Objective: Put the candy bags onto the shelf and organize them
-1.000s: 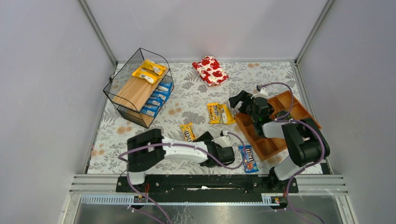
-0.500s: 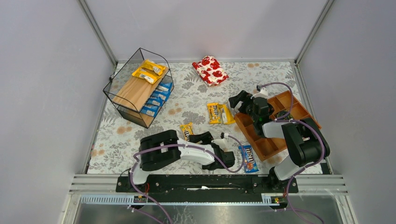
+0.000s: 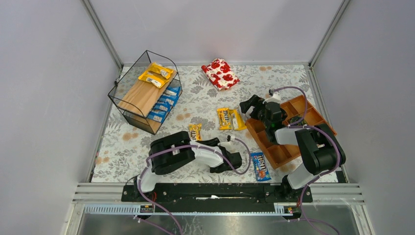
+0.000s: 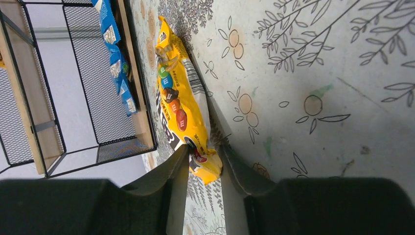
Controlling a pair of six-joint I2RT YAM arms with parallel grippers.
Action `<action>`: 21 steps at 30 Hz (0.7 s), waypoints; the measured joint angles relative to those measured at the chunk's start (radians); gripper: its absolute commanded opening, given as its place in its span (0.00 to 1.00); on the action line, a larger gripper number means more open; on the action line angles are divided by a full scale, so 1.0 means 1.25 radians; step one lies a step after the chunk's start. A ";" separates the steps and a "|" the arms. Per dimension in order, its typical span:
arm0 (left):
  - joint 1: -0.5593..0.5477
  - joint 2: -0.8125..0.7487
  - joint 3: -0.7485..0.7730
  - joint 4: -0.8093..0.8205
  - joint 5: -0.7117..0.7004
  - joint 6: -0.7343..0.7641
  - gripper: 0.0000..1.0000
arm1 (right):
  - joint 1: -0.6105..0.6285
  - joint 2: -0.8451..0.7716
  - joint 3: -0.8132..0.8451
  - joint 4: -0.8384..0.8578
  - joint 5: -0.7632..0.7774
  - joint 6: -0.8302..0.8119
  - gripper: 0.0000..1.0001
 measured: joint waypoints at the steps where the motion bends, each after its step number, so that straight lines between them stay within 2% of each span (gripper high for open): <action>1: 0.000 0.001 -0.003 0.009 0.003 0.006 0.22 | 0.000 0.000 0.000 0.000 0.000 0.000 1.00; 8: 0.000 0.000 -0.013 0.060 0.015 0.037 0.01 | 0.000 0.000 0.000 0.000 0.000 0.001 1.00; 14: 0.000 -0.042 -0.013 0.070 0.015 0.070 0.00 | 0.000 0.000 0.000 0.000 0.000 0.001 1.00; 21: 0.018 -0.192 0.059 0.045 0.016 0.096 0.00 | 0.000 0.000 0.000 0.000 0.000 0.001 1.00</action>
